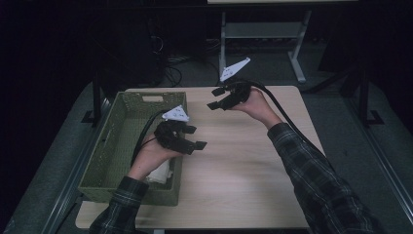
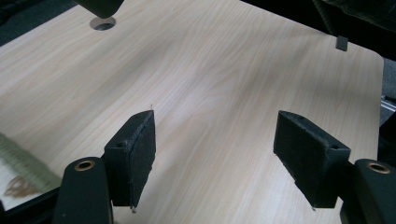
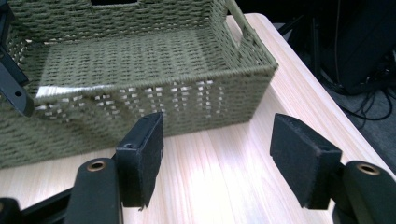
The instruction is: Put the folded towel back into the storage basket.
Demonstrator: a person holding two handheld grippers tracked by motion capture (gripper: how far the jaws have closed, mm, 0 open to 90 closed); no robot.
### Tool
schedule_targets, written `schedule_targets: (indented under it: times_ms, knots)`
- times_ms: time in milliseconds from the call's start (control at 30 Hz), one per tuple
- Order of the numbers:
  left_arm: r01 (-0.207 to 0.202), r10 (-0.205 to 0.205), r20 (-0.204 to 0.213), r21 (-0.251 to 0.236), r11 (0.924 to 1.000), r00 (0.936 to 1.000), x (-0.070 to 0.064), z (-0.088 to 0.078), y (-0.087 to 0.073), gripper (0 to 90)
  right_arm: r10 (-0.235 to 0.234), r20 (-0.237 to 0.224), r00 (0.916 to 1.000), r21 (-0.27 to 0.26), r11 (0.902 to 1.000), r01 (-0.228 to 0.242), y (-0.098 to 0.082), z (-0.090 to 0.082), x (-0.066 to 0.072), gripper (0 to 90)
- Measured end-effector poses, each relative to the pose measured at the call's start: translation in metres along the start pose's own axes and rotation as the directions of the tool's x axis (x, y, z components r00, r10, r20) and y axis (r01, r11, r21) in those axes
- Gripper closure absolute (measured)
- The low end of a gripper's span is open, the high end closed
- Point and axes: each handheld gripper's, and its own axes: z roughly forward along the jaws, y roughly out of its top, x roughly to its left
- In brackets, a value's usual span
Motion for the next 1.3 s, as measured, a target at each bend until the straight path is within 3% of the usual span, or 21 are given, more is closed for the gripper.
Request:
schedule_targets:
  times_ms: [233,700,1000,1300]
  knots:
    - [0.017,-0.017,-0.007,-0.004,0.9998,0.9998,-0.015,0.024,0.007,27.8,0.001,0.025,0.9997,-0.001,1.0000,-0.001,-0.022,-0.018,0.004,30.4]
    - [-0.026,0.026,-0.012,0.019,0.9995,0.9996,-0.043,0.059,0.008,21.8,0.055,0.085,0.9948,-0.005,0.9985,-0.055,-0.063,-0.036,0.010,20.0]
    - [-0.066,0.067,-0.026,0.041,0.9970,0.9974,-0.068,0.088,-0.002,19.4,0.107,0.136,0.9849,0.001,0.9941,-0.108,-0.098,-0.048,0.011,13.9]
    - [-0.063,0.064,0.001,0.040,0.9972,0.9980,-0.073,0.108,-0.017,18.6,0.145,0.160,0.9763,-0.003,0.9892,-0.147,-0.127,-0.057,0.012,12.6]
